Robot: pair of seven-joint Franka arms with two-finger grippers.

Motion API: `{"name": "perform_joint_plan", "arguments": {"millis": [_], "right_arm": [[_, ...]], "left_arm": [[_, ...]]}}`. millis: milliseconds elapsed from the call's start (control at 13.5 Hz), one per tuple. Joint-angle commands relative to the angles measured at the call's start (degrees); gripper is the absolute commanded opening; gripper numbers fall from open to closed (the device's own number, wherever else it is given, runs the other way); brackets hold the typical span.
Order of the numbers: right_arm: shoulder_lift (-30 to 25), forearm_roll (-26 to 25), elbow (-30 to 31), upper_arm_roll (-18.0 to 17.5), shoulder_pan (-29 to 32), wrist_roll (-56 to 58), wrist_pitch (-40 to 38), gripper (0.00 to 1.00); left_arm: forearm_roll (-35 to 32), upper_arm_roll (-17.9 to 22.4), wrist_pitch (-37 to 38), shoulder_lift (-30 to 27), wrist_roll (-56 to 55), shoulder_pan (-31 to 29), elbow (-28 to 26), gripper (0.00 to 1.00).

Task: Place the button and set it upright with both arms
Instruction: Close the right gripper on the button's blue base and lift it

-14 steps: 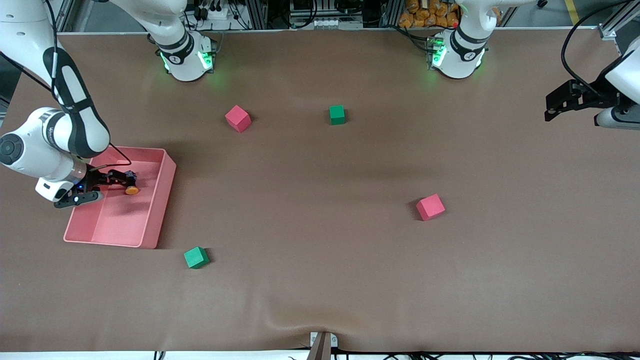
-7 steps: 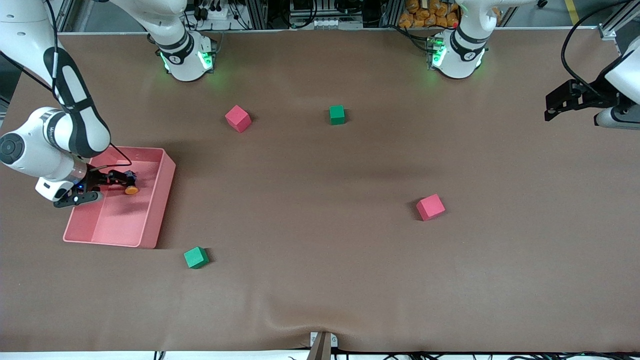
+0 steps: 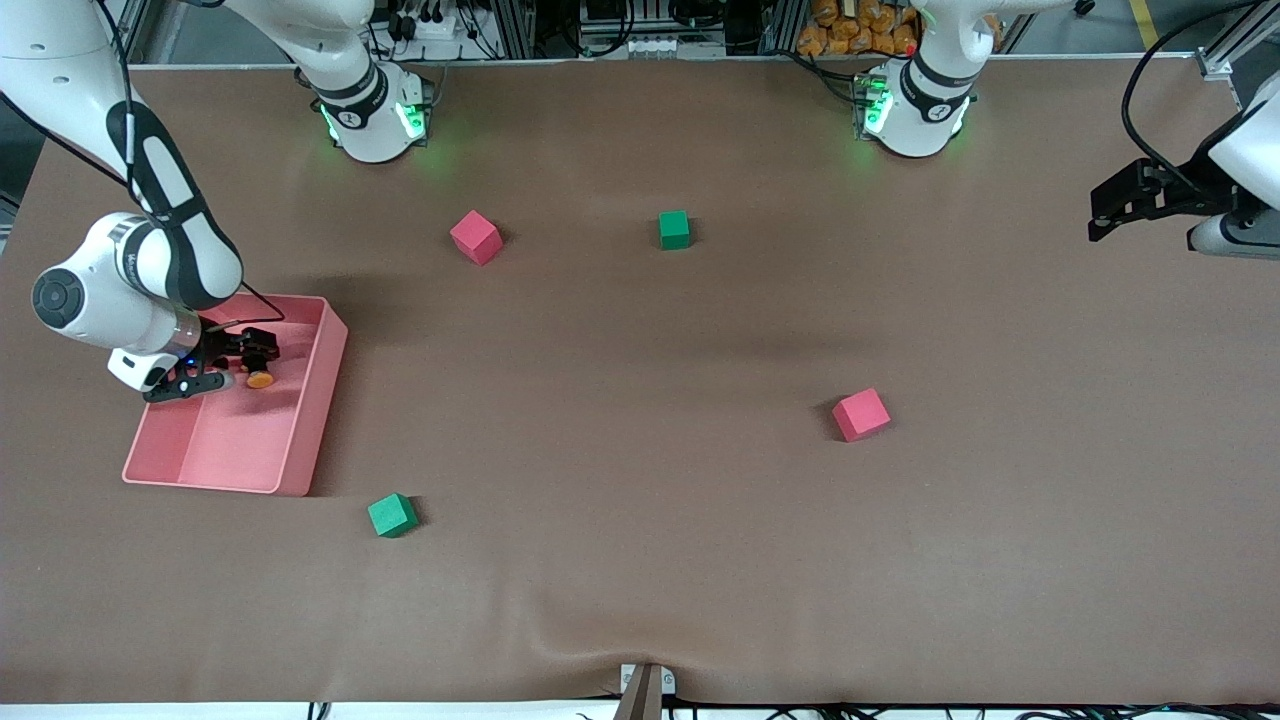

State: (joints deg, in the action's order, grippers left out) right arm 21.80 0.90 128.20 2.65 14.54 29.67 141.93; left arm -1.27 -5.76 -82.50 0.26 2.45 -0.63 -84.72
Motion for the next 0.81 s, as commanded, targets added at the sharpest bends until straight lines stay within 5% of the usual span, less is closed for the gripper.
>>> {"name": "perform_joint_plan", "arguments": {"millis": [0,519,593,741], "right_arm": [[-0.79,-0.64,1.44,-0.36,0.31,0.22,2.12,1.00],[-0.88,-0.55,2.50,-0.45,0.31,0.13,2.03,1.00],[-0.88,-0.55,2.76,-0.45,0.31,0.13,2.12,0.88],[-0.79,-0.55,2.85,-0.45,0.31,0.13,2.03,0.41]], "left_arm": [[0.13,-0.22,0.76,0.09,1.06,-0.34,0.26,1.00],[0.13,-0.22,0.76,0.00,1.33,-0.34,0.26,1.00],[0.13,-0.22,0.76,0.09,1.33,-0.34,0.26,1.00],[0.13,-0.22,0.76,0.09,1.33,-0.34,0.35,1.00]]}}
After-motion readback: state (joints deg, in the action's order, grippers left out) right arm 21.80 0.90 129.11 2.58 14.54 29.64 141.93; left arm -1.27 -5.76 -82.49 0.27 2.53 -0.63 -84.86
